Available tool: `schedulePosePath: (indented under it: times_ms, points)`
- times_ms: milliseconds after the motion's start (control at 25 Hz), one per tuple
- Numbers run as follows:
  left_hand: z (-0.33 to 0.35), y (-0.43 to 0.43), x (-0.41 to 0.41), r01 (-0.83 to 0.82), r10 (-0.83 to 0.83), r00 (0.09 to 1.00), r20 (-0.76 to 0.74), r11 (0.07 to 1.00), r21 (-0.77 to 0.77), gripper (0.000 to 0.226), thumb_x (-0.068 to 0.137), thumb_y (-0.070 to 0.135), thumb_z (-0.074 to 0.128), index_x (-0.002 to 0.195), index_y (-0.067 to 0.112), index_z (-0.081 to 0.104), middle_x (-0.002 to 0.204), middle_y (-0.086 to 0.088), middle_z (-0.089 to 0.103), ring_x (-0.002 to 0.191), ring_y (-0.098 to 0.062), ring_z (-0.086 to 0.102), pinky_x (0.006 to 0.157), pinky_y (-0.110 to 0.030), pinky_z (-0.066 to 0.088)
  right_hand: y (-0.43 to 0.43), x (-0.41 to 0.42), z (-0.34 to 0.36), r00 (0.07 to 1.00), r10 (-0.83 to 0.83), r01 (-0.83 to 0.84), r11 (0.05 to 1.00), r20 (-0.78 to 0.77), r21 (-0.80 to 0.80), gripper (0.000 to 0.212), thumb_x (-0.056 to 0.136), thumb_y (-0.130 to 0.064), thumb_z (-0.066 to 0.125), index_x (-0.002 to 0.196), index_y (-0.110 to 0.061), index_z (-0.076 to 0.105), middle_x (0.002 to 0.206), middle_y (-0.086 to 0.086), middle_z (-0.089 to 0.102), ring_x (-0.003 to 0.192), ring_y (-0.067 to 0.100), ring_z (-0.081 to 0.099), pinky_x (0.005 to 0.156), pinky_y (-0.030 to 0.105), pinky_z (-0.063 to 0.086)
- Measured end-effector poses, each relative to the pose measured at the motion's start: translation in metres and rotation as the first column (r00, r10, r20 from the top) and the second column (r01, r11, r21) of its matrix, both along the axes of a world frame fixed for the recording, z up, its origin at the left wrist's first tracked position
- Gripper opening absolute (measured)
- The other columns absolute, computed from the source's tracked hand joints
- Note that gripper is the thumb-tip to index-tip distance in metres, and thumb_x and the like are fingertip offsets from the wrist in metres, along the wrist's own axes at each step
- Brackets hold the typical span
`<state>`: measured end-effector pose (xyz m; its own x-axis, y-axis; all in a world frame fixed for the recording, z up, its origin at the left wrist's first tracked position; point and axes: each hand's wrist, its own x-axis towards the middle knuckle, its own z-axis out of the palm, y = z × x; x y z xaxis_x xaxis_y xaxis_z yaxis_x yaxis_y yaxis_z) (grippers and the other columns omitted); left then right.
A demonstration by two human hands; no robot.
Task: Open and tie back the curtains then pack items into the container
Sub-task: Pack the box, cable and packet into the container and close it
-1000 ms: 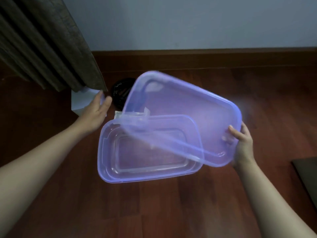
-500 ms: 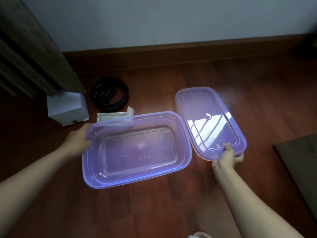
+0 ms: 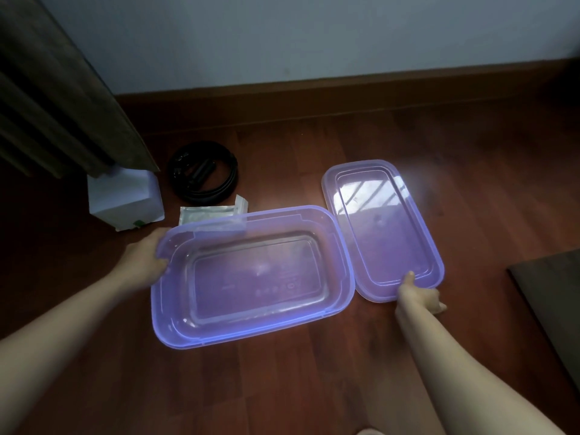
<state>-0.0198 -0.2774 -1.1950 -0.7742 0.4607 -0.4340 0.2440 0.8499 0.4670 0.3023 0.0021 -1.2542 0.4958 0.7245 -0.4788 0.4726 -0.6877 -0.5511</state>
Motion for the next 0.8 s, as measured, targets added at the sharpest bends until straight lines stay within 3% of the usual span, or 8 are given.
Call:
schedulePosePath:
  times_ms: [80, 160, 280, 360, 440, 560, 720, 800]
  points:
    - [-0.001, -0.001, -0.001, 0.004, -0.004, 1.000, -0.005, 1.000, -0.010, 0.062, 0.079, -0.006, 0.059, 0.135, 0.018, 0.045, 0.119, -0.018, 0.060, 0.105, -0.035, 0.057, 0.077, -0.031, 0.041, -0.003, -0.004, 0.006, 1.000, -0.022, 0.022, 1.000, 0.014, 0.006, 0.067, 0.091, -0.032, 0.058, 0.142, 0.001, 0.029, 0.147, 0.028, 0.021, 0.130, 0.038, 0.037, 0.104, 0.039, 0.032]
    - [-0.003, -0.002, -0.001, -0.002, 0.002, 1.000, -0.005, 1.000, -0.012, 0.062, 0.079, -0.005, 0.058, 0.135, 0.020, 0.045, 0.119, -0.018, 0.060, 0.105, -0.035, 0.057, 0.076, -0.030, 0.041, -0.007, -0.012, 0.013, 0.997, 0.078, -0.083, 0.959, 0.027, 0.272, 0.067, 0.090, -0.027, 0.060, 0.143, -0.002, 0.027, 0.144, 0.030, 0.021, 0.127, 0.041, 0.037, 0.103, 0.036, 0.032]
    - [-0.004, -0.003, -0.001, -0.001, 0.001, 1.000, -0.008, 1.000, -0.003, 0.062, 0.080, -0.006, 0.057, 0.135, 0.020, 0.045, 0.118, -0.018, 0.060, 0.097, -0.033, 0.057, 0.074, -0.030, 0.042, -0.019, -0.039, 0.026, 0.864, 0.498, -0.449, 0.706, 0.067, 0.548, 0.042, 0.093, -0.027, 0.054, 0.127, -0.003, 0.048, 0.125, 0.020, 0.043, 0.098, 0.028, 0.051, 0.092, 0.032, 0.039]
    - [-0.006, -0.004, 0.000, -0.002, 0.002, 1.000, -0.003, 1.000, -0.002, 0.062, 0.080, -0.007, 0.055, 0.135, 0.020, 0.045, 0.116, -0.019, 0.061, 0.087, -0.028, 0.056, 0.072, -0.031, 0.044, -0.028, -0.059, 0.035, 0.669, 0.743, -0.631, 0.569, -0.001, 0.527, 0.041, 0.092, -0.039, 0.048, 0.122, -0.011, 0.053, 0.117, 0.006, 0.050, 0.097, 0.017, 0.052, 0.093, 0.039, 0.045]
    - [-0.009, -0.006, 0.000, -0.005, 0.005, 1.000, -0.002, 1.000, 0.001, 0.062, 0.080, -0.007, 0.054, 0.134, 0.021, 0.046, 0.114, -0.019, 0.062, 0.087, -0.029, 0.059, 0.073, -0.033, 0.048, -0.034, -0.072, 0.040, 0.481, 0.875, -0.771, 0.454, -0.058, 0.448, 0.058, 0.086, -0.049, 0.051, 0.133, -0.016, 0.045, 0.128, 0.001, 0.051, 0.111, 0.017, 0.052, 0.098, 0.040, 0.045]
    - [-0.009, -0.008, -0.001, -0.020, 0.019, 0.999, 0.031, 0.999, 0.032, 0.058, 0.081, -0.001, 0.055, 0.133, 0.024, 0.045, 0.116, -0.017, 0.063, 0.098, -0.034, 0.062, 0.081, -0.036, 0.051, -0.037, -0.074, 0.029, 0.292, 0.956, -0.932, 0.273, 0.044, 0.238, 0.078, 0.083, -0.029, 0.067, 0.147, -0.016, 0.024, 0.144, 0.007, 0.045, 0.125, 0.028, 0.049, 0.098, 0.036, 0.040]
    - [-0.007, -0.009, -0.007, -0.080, 0.094, 0.987, -0.131, 0.991, 0.105, 0.056, 0.080, 0.043, 0.051, 0.132, 0.026, 0.044, 0.131, -0.007, 0.053, 0.117, -0.031, 0.051, 0.094, -0.042, 0.044, -0.039, -0.077, 0.023, 0.297, 0.948, -0.951, 0.282, 0.117, 0.127, 0.078, 0.074, 0.005, 0.050, 0.144, -0.022, 0.028, 0.125, 0.010, 0.064, 0.108, 0.039, 0.059, 0.085, 0.040, 0.045]
    - [-0.001, -0.004, -0.027, -0.124, 0.177, 0.918, -0.356, 0.978, 0.166, 0.057, 0.082, 0.034, 0.052, 0.135, 0.016, 0.042, 0.140, -0.011, 0.042, 0.126, -0.031, 0.042, 0.098, -0.045, 0.041, -0.041, -0.078, 0.025, 0.299, 0.945, -0.952, 0.285, 0.133, 0.111, 0.077, 0.072, 0.007, 0.049, 0.142, -0.019, 0.030, 0.124, 0.007, 0.064, 0.108, 0.039, 0.059, 0.084, 0.040, 0.045]
